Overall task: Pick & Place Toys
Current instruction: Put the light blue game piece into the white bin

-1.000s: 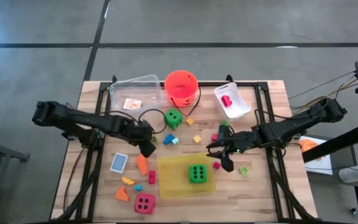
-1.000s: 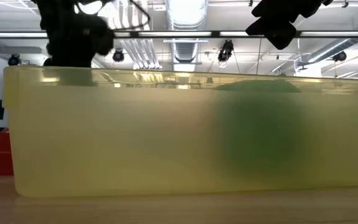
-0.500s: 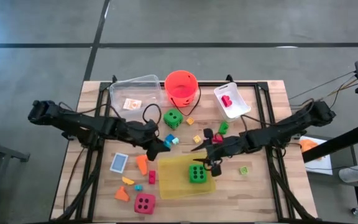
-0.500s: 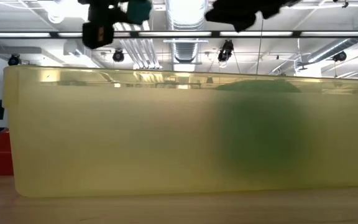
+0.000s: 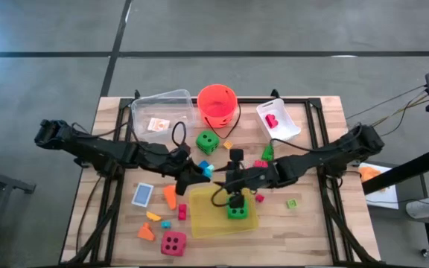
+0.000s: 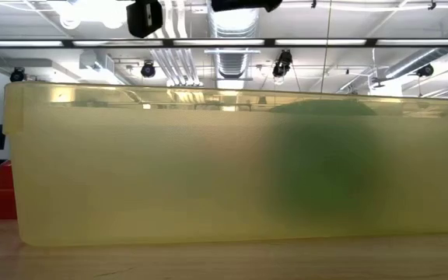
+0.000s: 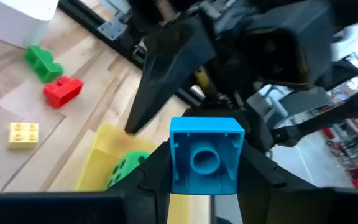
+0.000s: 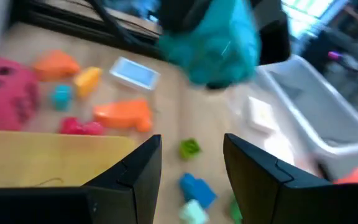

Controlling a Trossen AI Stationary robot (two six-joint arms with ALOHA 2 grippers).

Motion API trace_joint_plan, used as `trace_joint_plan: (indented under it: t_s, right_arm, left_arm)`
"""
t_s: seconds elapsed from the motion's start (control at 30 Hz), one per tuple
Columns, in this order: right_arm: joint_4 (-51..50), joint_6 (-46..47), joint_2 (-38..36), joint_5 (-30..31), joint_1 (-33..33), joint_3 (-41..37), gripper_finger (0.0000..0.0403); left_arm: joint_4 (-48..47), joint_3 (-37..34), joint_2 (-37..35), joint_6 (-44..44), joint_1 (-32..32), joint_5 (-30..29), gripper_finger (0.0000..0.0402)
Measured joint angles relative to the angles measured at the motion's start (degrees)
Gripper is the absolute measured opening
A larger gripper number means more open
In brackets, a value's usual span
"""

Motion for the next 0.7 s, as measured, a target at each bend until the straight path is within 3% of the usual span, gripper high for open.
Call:
trace_joint_plan:
  t_s: [0.23,0.33,0.57,0.7]
  right_arm:
    - [-11.2,3.7,3.2,4.1,1.0,7.0,0.0166]
    - [-11.5,2.8,3.4,5.5,2.5,7.0,0.0166]
    - [-8.8,-3.1,3.2,18.4,6.7,6.6,0.0166]
    - [-8.1,-5.8,2.7,19.2,7.8,6.6,0.0166]
  left_arm:
    - [0.6,0.0,0.5,1.6,0.0,-0.5,0.0121]
    - [0.8,0.0,0.3,2.8,0.0,-0.5,0.0122]
    - [1.8,0.0,0.2,2.9,0.0,0.3,0.0123]
    - [3.1,0.0,0.2,2.8,-0.1,1.8,0.0123]
